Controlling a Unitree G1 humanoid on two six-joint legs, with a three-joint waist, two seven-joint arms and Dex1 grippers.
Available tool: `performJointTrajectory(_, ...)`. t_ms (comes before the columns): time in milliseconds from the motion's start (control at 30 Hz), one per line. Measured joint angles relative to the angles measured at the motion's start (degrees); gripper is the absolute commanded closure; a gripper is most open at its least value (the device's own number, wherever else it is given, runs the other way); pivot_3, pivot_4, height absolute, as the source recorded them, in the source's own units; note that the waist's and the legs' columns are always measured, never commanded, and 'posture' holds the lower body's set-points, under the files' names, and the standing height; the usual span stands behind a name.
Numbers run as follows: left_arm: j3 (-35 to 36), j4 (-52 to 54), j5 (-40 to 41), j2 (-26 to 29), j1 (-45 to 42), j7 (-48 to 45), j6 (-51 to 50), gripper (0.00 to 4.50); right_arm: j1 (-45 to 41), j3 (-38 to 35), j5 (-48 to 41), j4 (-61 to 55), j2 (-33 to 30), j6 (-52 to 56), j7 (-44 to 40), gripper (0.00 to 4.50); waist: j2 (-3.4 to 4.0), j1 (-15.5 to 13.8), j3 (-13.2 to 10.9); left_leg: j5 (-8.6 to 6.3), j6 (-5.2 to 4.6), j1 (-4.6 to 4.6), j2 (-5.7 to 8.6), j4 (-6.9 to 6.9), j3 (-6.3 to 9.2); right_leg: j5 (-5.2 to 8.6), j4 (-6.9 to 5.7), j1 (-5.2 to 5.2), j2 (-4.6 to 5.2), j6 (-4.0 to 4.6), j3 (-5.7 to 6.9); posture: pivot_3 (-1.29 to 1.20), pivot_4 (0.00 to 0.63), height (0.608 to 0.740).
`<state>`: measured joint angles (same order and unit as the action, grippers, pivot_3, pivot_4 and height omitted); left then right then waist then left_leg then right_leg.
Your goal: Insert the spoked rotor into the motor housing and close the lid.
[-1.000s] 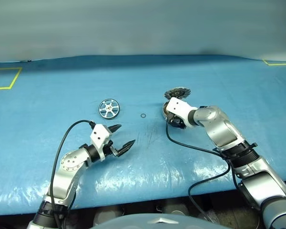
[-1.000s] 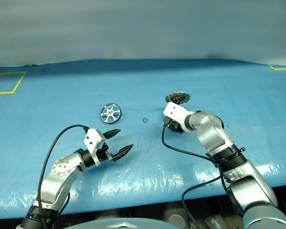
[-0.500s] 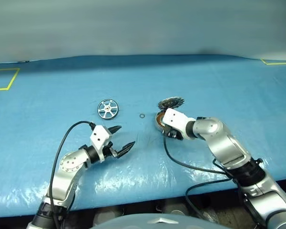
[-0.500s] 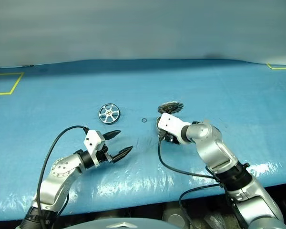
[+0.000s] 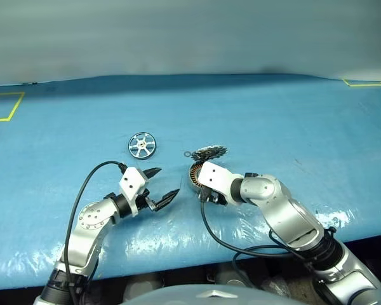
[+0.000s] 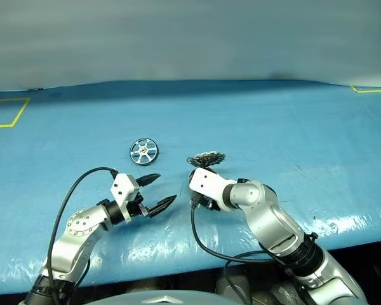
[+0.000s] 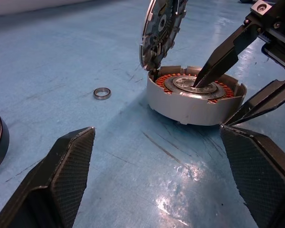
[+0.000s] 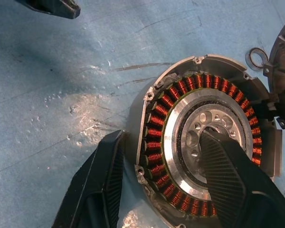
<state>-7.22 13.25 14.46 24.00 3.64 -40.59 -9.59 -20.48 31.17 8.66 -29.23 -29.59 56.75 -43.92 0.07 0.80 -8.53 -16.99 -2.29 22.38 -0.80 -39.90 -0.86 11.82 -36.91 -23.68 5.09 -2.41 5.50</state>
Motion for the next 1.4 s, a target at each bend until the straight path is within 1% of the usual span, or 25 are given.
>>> performJointTrajectory(100,0.0,0.0,0.0,-0.01,0.0,0.02,0.07,0.0,-1.4,0.59,-0.04,1.77,1.79,0.84,0.79,2.39,-0.02,0.2,0.01,0.02,0.03,-0.12,-0.08,0.0,-0.05,0.02,0.0,0.06,-0.07,0.02,-0.02,0.0,0.15,0.74)
performJointTrajectory(200,0.0,-0.01,-0.02,-0.01,0.07,0.1,0.12,0.0,-2.33,-0.12,-0.51,3.07,5.15,4.27,2.09,2.39,-0.04,0.3,0.02,0.01,0.06,-0.39,-0.3,0.0,-0.11,0.05,0.0,0.13,-0.24,0.13,-0.04,0.0,0.15,0.74)
performJointTrajectory(267,0.02,-0.01,-0.02,-0.01,0.08,0.22,0.17,0.0,-3.0,-0.04,-0.99,3.57,5.96,5.64,2.64,2.39,-0.04,0.32,0.03,-0.01,0.1,-0.55,-0.43,0.03,-0.12,0.22,0.01,0.13,-0.34,0.42,-0.05,0.0,0.15,0.74)
performJointTrajectory(367,0.03,-0.01,-0.02,-0.01,0.08,0.57,0.19,0.0,-3.63,-0.05,-1.39,4.0,6.75,6.64,2.97,2.39,-0.05,0.39,0.03,-0.02,0.12,-0.59,-0.56,0.04,-0.16,0.19,0.0,0.13,-0.51,0.52,-0.09,0.0,0.15,0.74)
performJointTrajectory(467,0.03,-0.01,-0.02,-0.02,0.07,0.6,0.2,0.0,-4.29,0.14,-2.08,4.24,6.28,7.2,2.98,2.39,-0.05,0.39,0.03,-0.01,0.14,-0.61,-0.66,0.12,-0.19,0.15,0.0,0.11,-0.61,0.57,-0.1,0.0,0.15,0.74)
performJointTrajectory(533,0.03,-0.01,-0.01,-0.07,0.07,0.62,0.21,0.0,-4.5,0.72,-2.29,4.14,5.7,7.06,2.99,1.68,-0.06,0.39,0.04,0.0,0.16,-0.61,-0.67,0.19,-0.22,0.14,0.0,0.1,-0.63,0.57,-0.11,0.0,0.15,0.74)
performJointTrajectory(567,0.03,-0.03,0.0,-0.1,0.04,0.62,0.23,0.0,-4.34,1.0,-2.84,4.29,5.63,7.03,2.89,1.43,-0.07,0.35,0.04,0.0,0.16,-0.61,-0.67,0.23,-0.21,0.14,0.0,0.09,-0.63,0.57,-0.11,0.0,0.15,0.74)
performJointTrajectory(667,0.22,-0.6,0.03,-0.14,-0.18,0.73,0.32,0.0,-3.94,2.02,-4.07,3.82,5.61,6.33,2.77,0.47,-0.06,0.14,0.04,-0.01,0.17,-0.59,-0.66,0.33,-0.26,0.13,0.03,0.1,-0.62,0.55,-0.13,0.0,0.15,0.74)
performJointTrajectory(733,0.58,-1.02,0.04,-0.14,-0.62,0.93,0.34,0.0,-4.05,1.74,-5.25,3.56,5.35,6.41,2.41,0.47,-0.06,0.16,0.04,-0.01,0.18,-0.59,-0.66,0.33,-0.29,0.13,0.04,0.09,-0.62,0.56,-0.15,0.0,0.15,0.74)
performJointTrajectory(900,1.85,-1.18,0.0,-0.12,-1.36,1.55,0.45,0.0,-3.97,-2.37,-11.73,3.24,5.02,7.49,-0.39,0.47,-0.05,-0.04,0.01,-0.03,0.21,-0.47,-0.66,0.41,-0.3,0.11,0.05,0.08,-0.61,0.53,-0.16,0.0,0.15,0.74)
performJointTrajectory(1000,1.95,-1.17,0.0,-0.13,-1.54,1.72,0.43,0.0,-3.58,-2.83,-14.04,1.85,3.27,7.41,-0.97,0.47,-0.02,-0.17,-0.02,-0.05,0.25,-0.35,-0.65,0.45,-0.31,0.0,0.07,-0.03,-0.61,0.74,-0.15,0.0,0.15,0.74)
performJointTrajectory(1133,1.83,-1.17,0.0,-0.13,-1.34,1.69,0.31,0.0,-1.84,-4.68,-16.82,-0.07,1.56,6.51,-0.93,0.47,-0.05,-0.23,-0.04,-0.11,0.31,-0.23,-0.63,0.47,-0.31,0.05,0.16,-0.07,-0.6,0.69,-0.14,0.0,0.15,0.74)
performJointTrajectory(1233,1.63,-1.16,0.0,-0.13,-1.27,1.68,0.09,0.0,0.0,-7.54,-18.41,-0.46,2.61,6.42,1.03,0.47,-0.05,-0.23,-0.06,-0.12,0.31,-0.1,-0.62,0.46,-0.32,0.04,0.19,-0.16,-0.6,0.67,-0.13,0.0,0.15,0.74)
performJointTrajectory(1400,1.16,-1.16,0.01,-0.11,-2.04,1.42,-0.29,0.0,1.55,-8.8,-18.06,-0.35,2.51,4.91,5.48,0.47,-0.05,-0.36,-0.07,-0.11,0.32,-0.03,-0.61,0.42,-0.29,0.04,0.18,-0.19,-0.59,0.64,-0.1,0.0,0.15,0.74)
